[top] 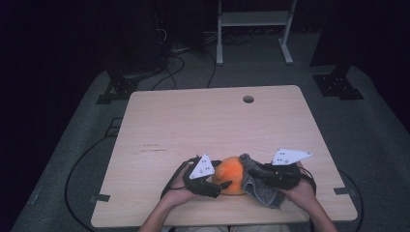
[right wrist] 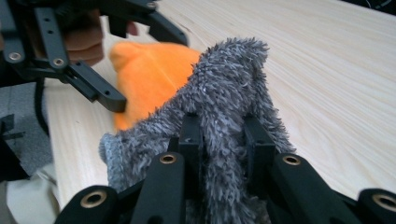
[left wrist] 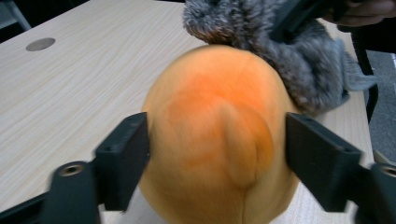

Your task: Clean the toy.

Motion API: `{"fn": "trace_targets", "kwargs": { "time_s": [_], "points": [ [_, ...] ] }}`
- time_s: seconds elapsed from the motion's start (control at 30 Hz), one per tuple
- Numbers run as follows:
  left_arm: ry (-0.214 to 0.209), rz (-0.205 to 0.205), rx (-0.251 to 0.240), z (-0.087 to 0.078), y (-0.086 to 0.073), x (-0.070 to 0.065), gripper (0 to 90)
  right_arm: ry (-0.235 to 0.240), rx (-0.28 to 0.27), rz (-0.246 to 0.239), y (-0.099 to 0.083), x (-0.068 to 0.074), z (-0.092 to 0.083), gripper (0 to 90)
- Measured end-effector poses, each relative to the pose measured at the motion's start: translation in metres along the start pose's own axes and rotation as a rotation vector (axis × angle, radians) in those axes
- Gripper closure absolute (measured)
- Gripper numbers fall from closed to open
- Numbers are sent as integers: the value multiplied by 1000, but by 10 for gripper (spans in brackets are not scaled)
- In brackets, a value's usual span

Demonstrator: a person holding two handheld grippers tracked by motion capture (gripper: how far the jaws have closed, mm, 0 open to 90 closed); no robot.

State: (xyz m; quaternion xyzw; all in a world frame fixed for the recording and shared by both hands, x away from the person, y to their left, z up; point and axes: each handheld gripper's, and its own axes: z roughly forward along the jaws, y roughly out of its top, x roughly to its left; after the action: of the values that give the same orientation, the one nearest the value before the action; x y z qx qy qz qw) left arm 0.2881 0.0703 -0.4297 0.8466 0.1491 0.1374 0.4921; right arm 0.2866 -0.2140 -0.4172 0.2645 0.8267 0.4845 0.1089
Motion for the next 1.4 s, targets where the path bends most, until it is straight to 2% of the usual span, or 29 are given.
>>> {"fn": "trace_targets", "kwargs": {
  "time_s": [0.13, 0.2, 0.3, 0.37, 0.4, 0.43, 0.47, 0.57, 0.63, 0.67, 0.7, 0.77, 0.87, 0.93, 1.0, 1.1, 1.17, 1.27, 1.3, 1.33, 1.4],
  "points": [
    [3, 17, 0, 3, 1, -2, 317, -52, 35, 18, -1, -7, -8, 727],
    [-6, 30, -6, 4, 0, -4, 323, -26, -20, 26, 6, -5, -17, 726],
    [-22, 53, -16, 6, 1, -8, 318, 9, -41, -32, 19, 8, -16, 722],
    [-28, 69, -6, 4, 2, -8, 277, 3, -5, -71, 22, 15, -8, 718],
    [-23, 59, 3, 2, 3, -5, 258, -4, 13, -86, 20, 15, -3, 718],
    [-27, 32, 2, 1, 2, -2, 252, 0, 14, -79, 16, 13, 0, 719],
    [-28, 22, 3, 1, 1, -1, 261, 3, 12, -64, 13, 11, 0, 719],
    [-23, 27, 2, 3, 1, -4, 305, -17, 38, -54, 9, 4, -4, 719],
    [-25, 34, -2, 4, 2, -5, 315, -62, 76, -72, 9, 2, -10, 722],
    [-26, 39, -5, 4, 1, -6, 318, -59, 75, -72, 10, 2, -15, 723],
    [-28, 42, -8, 5, 1, -7, 320, -35, 70, -64, 12, 3, -19, 723],
    [-30, 49, -21, 7, 2, -9, 323, -10, 53, -93, 20, 12, -22, 722],
    [-37, 98, -34, 10, 4, -16, 323, 27, 37, -168, 38, 36, -15, 715],
    [-47, 129, -26, 10, 4, -20, 323, 38, 51, -207, 47, 50, -5, 709],
    [-43, 127, -16, 9, 2, -20, 323, 25, 84, -247, 49, 56, 5, 710],
    [-51, 98, -17, 7, -3, -14, 328, 19, 72, -204, 43, 47, 6, 718],
    [-52, 96, -13, 6, -4, -13, 328, -13, 77, -177, 37, 37, 2, 718],
    [-58, 82, -6, 5, -6, -10, 328, -12, 60, -97, 22, 17, -3, 719],
    [-58, 82, -6, 5, -6, -10, 328, -12, 60, -97, 22, 17, -3, 719],
    [-61, 69, -5, 5, -8, -8, 328, -6, 56, -46, 13, 6, -7, 719],
    [-59, 63, 4, 3, -9, -5, 329, -20, 63, -33, 9, 3, -8, 719]
  ]
}}
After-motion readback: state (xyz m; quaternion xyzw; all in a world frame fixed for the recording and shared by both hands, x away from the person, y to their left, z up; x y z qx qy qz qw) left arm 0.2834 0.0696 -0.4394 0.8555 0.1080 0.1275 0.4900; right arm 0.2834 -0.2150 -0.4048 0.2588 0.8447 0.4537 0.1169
